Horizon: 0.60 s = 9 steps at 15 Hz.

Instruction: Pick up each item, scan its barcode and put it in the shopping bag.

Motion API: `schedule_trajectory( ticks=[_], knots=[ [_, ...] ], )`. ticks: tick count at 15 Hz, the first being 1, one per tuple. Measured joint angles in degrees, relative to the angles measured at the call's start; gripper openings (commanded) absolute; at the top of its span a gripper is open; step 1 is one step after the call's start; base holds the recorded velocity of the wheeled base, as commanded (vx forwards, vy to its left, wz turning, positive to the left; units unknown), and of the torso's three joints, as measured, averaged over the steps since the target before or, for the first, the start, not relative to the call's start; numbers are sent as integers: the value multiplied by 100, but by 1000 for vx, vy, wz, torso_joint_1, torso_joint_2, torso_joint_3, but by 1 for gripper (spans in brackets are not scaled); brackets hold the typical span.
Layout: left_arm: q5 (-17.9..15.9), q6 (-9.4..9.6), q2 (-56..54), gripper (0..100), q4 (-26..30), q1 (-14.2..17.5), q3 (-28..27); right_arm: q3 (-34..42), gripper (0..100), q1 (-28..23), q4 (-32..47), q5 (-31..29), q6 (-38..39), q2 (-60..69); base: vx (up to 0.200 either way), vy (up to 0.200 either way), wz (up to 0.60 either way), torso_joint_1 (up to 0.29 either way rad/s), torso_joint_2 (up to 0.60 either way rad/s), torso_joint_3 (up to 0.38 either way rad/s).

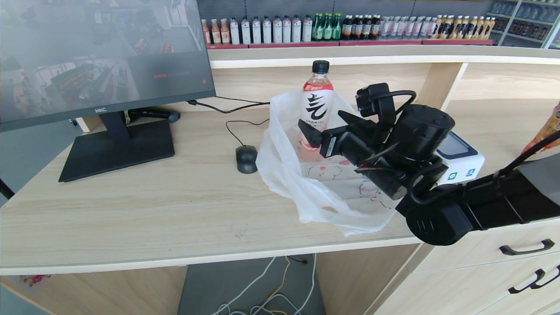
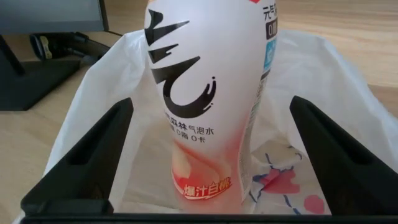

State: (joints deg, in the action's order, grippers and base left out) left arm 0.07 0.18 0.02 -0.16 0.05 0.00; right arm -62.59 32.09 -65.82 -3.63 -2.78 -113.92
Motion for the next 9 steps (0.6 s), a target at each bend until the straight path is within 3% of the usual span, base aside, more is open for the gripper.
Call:
schedule_trajectory(
  ticks=[4,9],
  knots=[
    [0,0,0,100,2,2,0,1234,100,51,-628,9,-4,808,0,0,0,0,0,0],
    [0,6,0,100,0,0,0,2772,100,176,-2242,0,-78,1464,0,0,0,0,0,0]
  ],
)
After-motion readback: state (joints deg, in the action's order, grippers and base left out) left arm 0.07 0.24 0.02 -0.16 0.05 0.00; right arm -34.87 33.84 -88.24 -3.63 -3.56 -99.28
